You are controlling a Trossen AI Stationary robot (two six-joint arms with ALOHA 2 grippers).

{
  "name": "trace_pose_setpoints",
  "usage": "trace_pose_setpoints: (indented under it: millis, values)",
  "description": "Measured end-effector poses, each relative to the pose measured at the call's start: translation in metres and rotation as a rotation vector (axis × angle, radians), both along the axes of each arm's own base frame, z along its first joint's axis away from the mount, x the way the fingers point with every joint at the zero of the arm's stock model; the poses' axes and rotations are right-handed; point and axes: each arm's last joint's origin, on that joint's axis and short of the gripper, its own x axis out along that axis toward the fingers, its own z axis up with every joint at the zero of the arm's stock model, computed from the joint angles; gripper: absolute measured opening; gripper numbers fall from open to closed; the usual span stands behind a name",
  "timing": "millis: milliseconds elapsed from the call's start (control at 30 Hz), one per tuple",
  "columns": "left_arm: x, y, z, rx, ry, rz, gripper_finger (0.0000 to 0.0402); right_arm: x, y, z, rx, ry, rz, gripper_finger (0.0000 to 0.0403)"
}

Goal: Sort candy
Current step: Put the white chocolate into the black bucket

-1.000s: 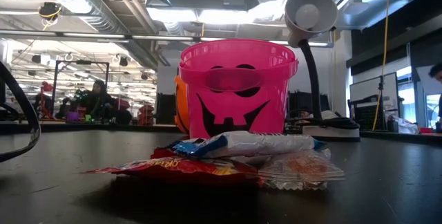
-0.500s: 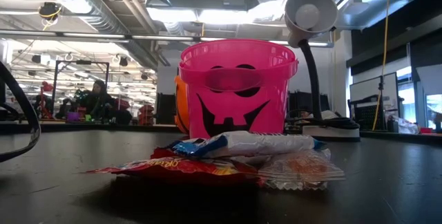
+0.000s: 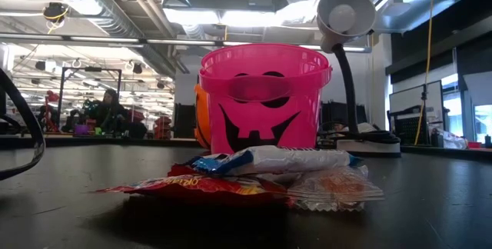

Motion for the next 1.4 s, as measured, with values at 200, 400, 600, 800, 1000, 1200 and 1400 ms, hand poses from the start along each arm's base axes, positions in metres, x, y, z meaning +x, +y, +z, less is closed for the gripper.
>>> trace_pose_setpoints:
  millis: [200, 400, 600, 800, 1000, 1200, 1400]
  values:
    - [0.0, 0.0, 0.001, -0.027, 0.002, -0.002, 0.0213, 0.0, -0.001, 0.0, -0.009, -0.004, -0.031, 0.0088]
    - [0.0, -0.001, 0.001, -0.05, 0.008, -0.025, 0.0213, 0.0, -0.001, -0.002, -0.028, 0.01, -0.033, 0.0088]
    - [-0.001, -0.002, 0.001, -0.059, 0.012, -0.048, 0.0213, 0.003, -0.004, -0.002, -0.031, 0.015, -0.045, 0.0088]
    - [0.0, 0.001, 0.001, -0.03, 0.003, -0.058, 0.0213, 0.017, -0.014, -0.005, 0.008, 0.033, -0.031, 0.0088]
    - [0.007, 0.007, 0.01, -0.055, 0.034, -0.027, 0.0213, 0.033, -0.023, -0.011, 0.02, 0.041, -0.056, 0.0088]
    - [0.013, 0.009, 0.009, -0.063, 0.094, 0.095, 0.0218, 0.037, -0.027, -0.012, 0.015, 0.042, -0.089, 0.0088]
    - [0.015, 0.018, 0.007, -0.091, 0.118, 0.212, 0.0234, 0.037, -0.028, -0.013, -0.003, 0.032, -0.152, 0.0088]
